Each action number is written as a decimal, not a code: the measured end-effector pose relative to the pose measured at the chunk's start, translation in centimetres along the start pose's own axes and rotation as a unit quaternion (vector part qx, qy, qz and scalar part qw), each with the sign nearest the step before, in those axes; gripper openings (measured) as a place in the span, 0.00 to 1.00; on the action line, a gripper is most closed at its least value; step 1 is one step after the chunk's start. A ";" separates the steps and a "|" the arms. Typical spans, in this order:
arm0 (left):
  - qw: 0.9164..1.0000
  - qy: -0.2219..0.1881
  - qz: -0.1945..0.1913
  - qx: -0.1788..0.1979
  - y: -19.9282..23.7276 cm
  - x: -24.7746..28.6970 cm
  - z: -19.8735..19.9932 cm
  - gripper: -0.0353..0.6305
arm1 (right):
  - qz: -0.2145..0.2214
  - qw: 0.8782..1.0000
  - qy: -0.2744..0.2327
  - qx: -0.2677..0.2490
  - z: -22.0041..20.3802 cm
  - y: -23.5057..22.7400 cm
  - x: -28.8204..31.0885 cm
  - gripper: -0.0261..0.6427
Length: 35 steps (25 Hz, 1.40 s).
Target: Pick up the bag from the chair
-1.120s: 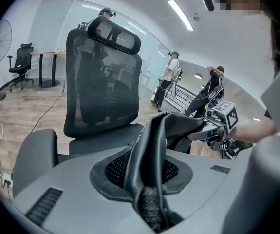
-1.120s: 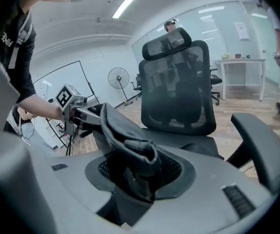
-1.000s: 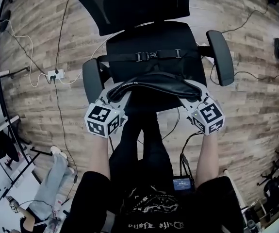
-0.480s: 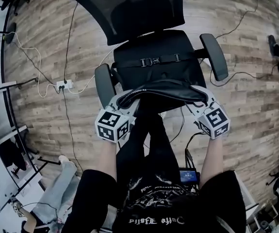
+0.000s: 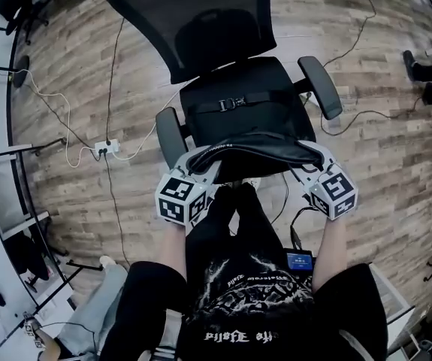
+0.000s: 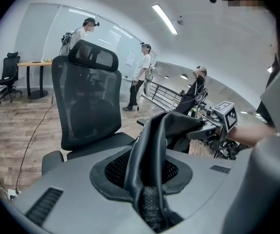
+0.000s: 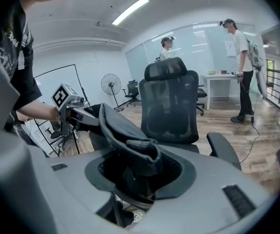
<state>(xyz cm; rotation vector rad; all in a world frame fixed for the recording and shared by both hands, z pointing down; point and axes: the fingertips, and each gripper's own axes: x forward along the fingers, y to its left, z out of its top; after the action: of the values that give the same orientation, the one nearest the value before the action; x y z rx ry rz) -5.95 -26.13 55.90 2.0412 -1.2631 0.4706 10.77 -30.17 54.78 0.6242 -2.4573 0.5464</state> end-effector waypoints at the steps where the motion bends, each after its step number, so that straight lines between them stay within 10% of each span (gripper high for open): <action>1: 1.000 -0.002 -0.003 0.003 -0.5 -0.4 0.1 0.19 | -0.003 1.000 -0.003 0.001 0.1 0.3 -0.6 0.29; 35: 0.996 -0.063 -0.015 0.064 -5.8 -12.1 7.1 0.19 | -0.060 0.992 -0.084 -0.072 9.7 8.8 -10.8 0.29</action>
<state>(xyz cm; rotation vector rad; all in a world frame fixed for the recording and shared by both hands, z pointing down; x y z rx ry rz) -6.79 -21.68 41.39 2.2243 -1.3039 0.4224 10.25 -24.44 38.80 0.7818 -2.5665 0.2767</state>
